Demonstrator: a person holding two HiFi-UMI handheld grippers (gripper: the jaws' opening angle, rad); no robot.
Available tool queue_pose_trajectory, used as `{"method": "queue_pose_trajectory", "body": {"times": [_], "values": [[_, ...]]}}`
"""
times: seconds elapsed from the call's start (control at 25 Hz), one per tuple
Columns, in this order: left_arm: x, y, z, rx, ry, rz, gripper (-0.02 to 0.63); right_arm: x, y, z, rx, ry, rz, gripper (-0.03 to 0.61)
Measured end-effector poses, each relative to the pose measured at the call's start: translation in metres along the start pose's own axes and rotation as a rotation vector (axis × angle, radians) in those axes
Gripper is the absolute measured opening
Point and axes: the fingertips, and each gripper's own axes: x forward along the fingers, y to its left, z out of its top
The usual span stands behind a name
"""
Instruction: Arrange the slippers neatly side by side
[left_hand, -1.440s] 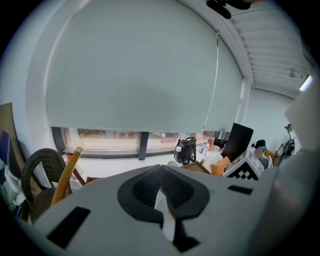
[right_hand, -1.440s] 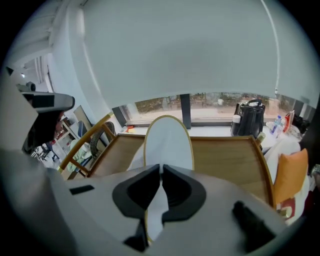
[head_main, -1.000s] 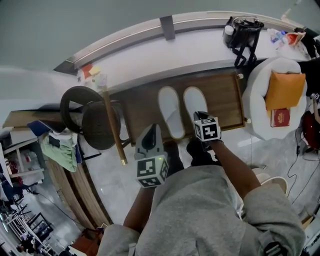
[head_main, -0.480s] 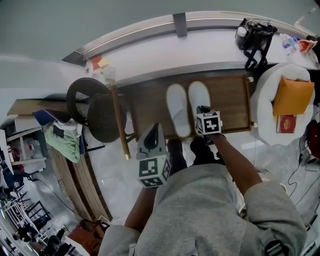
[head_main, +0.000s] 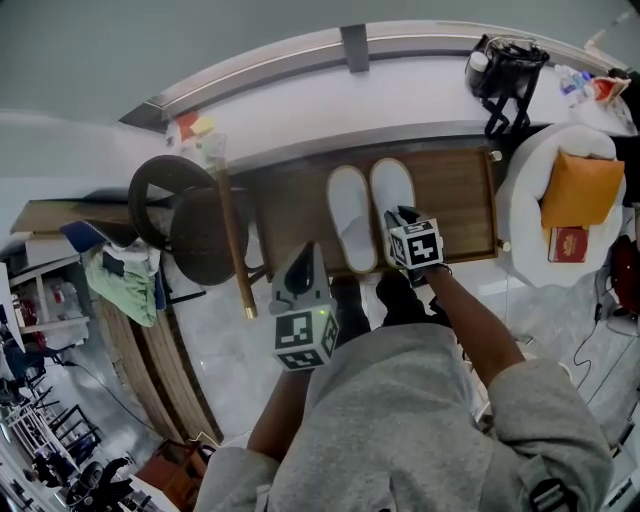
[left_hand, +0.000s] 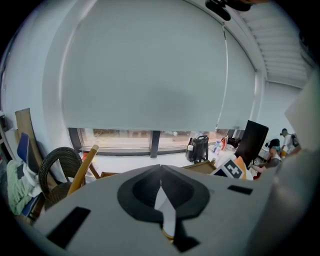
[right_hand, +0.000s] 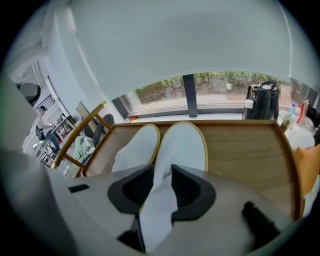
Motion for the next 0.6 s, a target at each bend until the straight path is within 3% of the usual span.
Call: {"method": "queue_pose_trajectory", "body": {"times": [0.16,0.4,0.6], "values": [[0.002,-0.006,0.002,0.005,-0.007,-0.017,0.015,-0.014,0.004,0.005,0.001,-0.014,0.053,0.141],[0.006,-0.019,0.006,0.021,-0.022,-0.05,0.015,-0.058,0.0,0.023,-0.06,-0.087,0.088,0.155],[0.012,-0.034,0.011,0.041,-0.036,-0.081,0.015,-0.103,-0.014,0.044,-0.13,-0.168,0.066,0.155]]}}
